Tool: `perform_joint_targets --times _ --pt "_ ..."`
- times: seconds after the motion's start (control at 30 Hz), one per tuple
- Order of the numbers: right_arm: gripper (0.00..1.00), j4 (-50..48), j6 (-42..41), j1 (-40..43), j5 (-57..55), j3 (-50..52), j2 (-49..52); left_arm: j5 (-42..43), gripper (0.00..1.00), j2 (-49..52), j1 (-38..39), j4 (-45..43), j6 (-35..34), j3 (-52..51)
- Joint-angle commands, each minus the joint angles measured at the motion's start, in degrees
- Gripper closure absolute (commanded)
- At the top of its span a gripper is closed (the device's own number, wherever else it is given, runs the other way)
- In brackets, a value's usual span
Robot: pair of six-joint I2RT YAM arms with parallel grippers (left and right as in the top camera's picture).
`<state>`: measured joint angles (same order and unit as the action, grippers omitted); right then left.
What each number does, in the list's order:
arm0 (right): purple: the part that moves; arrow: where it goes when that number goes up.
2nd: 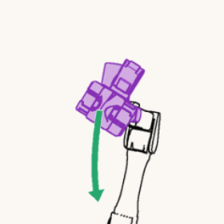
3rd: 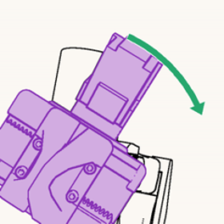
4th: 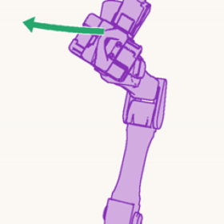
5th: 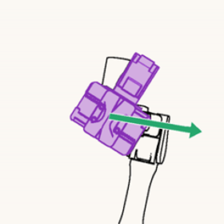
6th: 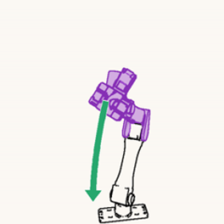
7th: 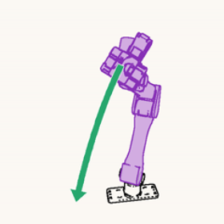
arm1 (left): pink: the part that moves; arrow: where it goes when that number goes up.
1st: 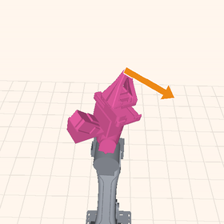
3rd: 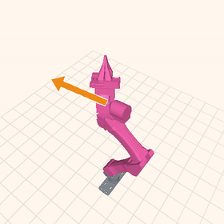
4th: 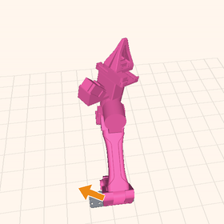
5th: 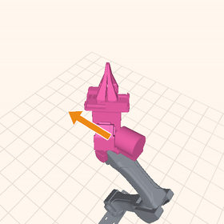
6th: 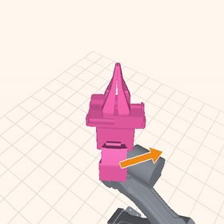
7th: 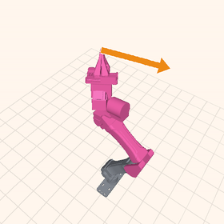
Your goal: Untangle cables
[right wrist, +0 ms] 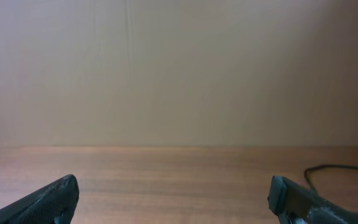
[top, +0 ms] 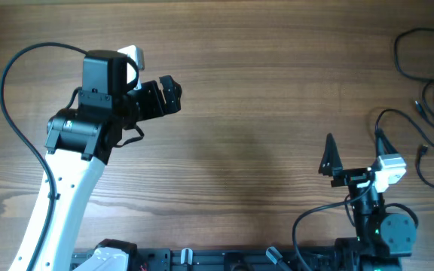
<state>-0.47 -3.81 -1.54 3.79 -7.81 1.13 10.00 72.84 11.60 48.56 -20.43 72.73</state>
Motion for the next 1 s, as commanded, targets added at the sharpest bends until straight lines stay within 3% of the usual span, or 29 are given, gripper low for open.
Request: perform_joint_targets --times 0.0,0.23,0.33,0.97 --pt "0.0 -0.4 -0.8 0.3 0.6 2.6 -0.9 0.7 0.0 -0.5 0.2 -0.1 0.5 0.6" --pt "0.0 -0.1 -1.3 0.3 5.4 7.5 -0.9 0.7 0.0 -0.5 0.2 -0.1 0.5 0.6" --pt "0.0 -0.2 -8.2 0.3 5.5 7.5 -0.9 0.7 0.0 -0.5 0.2 -0.1 0.5 0.6" --pt "0.0 -0.2 -8.3 0.3 5.2 7.5 -0.9 0.3 0.0 -0.5 0.2 0.4 0.6 0.6"
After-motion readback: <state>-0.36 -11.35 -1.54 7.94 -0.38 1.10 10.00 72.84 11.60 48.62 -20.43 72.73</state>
